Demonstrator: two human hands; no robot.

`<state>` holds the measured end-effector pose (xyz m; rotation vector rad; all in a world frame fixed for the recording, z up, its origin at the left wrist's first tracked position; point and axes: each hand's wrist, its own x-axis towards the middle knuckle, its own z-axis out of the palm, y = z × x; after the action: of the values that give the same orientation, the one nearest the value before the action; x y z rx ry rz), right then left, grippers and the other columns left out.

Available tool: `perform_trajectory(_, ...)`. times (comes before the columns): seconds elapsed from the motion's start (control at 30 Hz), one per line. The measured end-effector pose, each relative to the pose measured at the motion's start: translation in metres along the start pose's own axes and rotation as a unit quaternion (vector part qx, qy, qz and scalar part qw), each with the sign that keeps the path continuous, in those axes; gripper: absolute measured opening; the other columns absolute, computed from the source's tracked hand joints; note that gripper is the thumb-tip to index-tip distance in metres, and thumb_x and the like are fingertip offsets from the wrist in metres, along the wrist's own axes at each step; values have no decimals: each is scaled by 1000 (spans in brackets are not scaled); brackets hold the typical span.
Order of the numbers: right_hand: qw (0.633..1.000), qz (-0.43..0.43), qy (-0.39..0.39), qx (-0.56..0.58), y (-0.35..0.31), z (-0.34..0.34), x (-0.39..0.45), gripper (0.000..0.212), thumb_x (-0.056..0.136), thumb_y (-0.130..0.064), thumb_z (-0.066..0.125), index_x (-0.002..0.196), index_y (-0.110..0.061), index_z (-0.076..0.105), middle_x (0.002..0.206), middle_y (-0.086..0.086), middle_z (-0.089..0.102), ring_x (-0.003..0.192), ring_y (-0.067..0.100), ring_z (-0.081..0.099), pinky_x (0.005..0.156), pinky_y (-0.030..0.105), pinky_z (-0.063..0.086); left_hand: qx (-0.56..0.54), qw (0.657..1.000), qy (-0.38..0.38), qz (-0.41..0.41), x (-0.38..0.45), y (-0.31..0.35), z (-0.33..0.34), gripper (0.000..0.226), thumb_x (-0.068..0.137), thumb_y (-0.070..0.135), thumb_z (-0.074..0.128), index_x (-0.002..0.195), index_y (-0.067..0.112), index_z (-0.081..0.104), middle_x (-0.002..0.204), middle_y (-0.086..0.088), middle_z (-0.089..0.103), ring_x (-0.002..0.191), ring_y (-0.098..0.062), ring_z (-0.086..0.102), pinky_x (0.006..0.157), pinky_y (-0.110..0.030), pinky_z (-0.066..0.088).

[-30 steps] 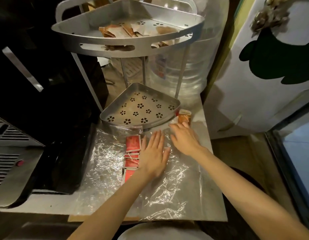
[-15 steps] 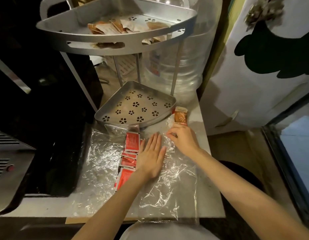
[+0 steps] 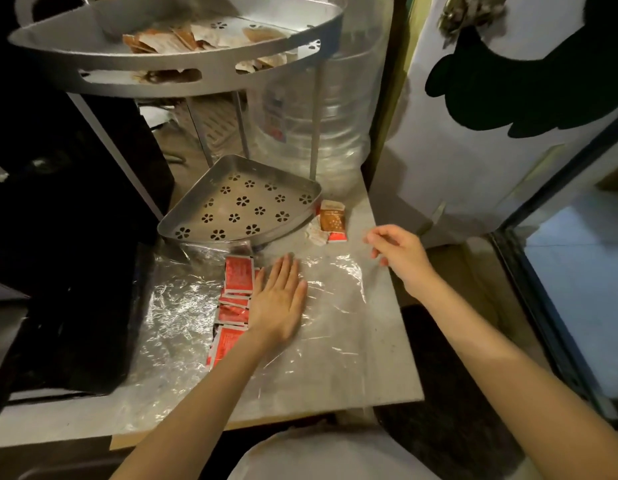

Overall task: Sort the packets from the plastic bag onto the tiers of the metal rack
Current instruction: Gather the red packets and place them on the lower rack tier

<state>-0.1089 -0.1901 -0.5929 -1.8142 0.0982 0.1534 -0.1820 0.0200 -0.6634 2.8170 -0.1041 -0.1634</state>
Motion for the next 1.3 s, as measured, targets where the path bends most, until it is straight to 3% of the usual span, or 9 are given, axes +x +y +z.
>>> perform_trajectory(0.23,998,30,17,48,9,-22,-21,11,88,-14,58,81,-21,64,85,2,67,63,7,56,53,21,43,24,999,35,4,-1,2,3,59,93,48,4,144,20,-7,156,-1,-10,138,-9,-15,112,-36,-11)
perform_trajectory(0.43,999,16,21,45,9,-24,-29,10,89,-15,58,84,-19,65,82,-1,66,62,4,59,58,24,46,-83,981,151,91,-26,16,-33,56,94,43,15,143,18,25,153,5,9,143,-10,5,115,-31,-5)
perform_trajectory(0.6,999,3,25,27,7,-21,-34,11,89,-16,56,84,-23,64,82,-1,64,66,2,60,63,26,49,-93,989,27,114,-81,28,-27,67,88,61,20,139,21,34,149,11,18,141,-3,6,115,-29,-5)
perform_trajectory(0.7,993,-55,44,-91,2,-11,-41,13,89,-14,55,101,-16,61,102,3,64,96,15,59,85,37,50,-59,993,2,107,-92,29,-12,53,95,47,26,142,23,27,153,9,16,140,-3,-1,114,-27,-9)
perform_trajectory(0.83,852,-334,94,-391,-6,13,-70,42,85,-9,51,126,-8,48,132,15,53,122,27,37,101,41,32,-62,993,21,97,-92,33,-4,45,99,34,24,142,23,27,153,6,22,141,-6,4,114,-28,-6)
perform_trajectory(0.9,786,-457,-12,-417,-6,27,-90,48,77,-11,49,125,-11,50,131,14,56,124,26,37,106,43,25,-61,993,21,99,-93,34,0,45,99,33,24,142,23,29,153,4,23,141,-8,7,114,-29,-5)
perform_trajectory(1.03,683,-480,-159,-528,13,44,-113,25,72,-19,66,97,-18,69,103,-1,71,110,19,60,110,52,20,-63,992,21,105,-97,32,6,44,98,33,24,137,23,39,150,1,31,142,-13,18,115,-30,0)
perform_trajectory(1.13,706,-474,-128,-510,17,42,-115,9,65,-14,78,65,-19,70,67,-7,69,80,13,66,105,51,31,-69,991,-1,111,-101,26,11,56,93,46,8,143,25,26,152,7,10,143,-9,4,116,-28,-6)
perform_trajectory(1.3,780,-434,-56,-448,20,22,-109,12,67,-8,75,60,-14,68,62,-4,66,76,19,63,108,39,24,-118,990,-1,78,-95,21,14,50,92,44,2,140,33,14,151,14,8,141,1,0,116,-27,-5)
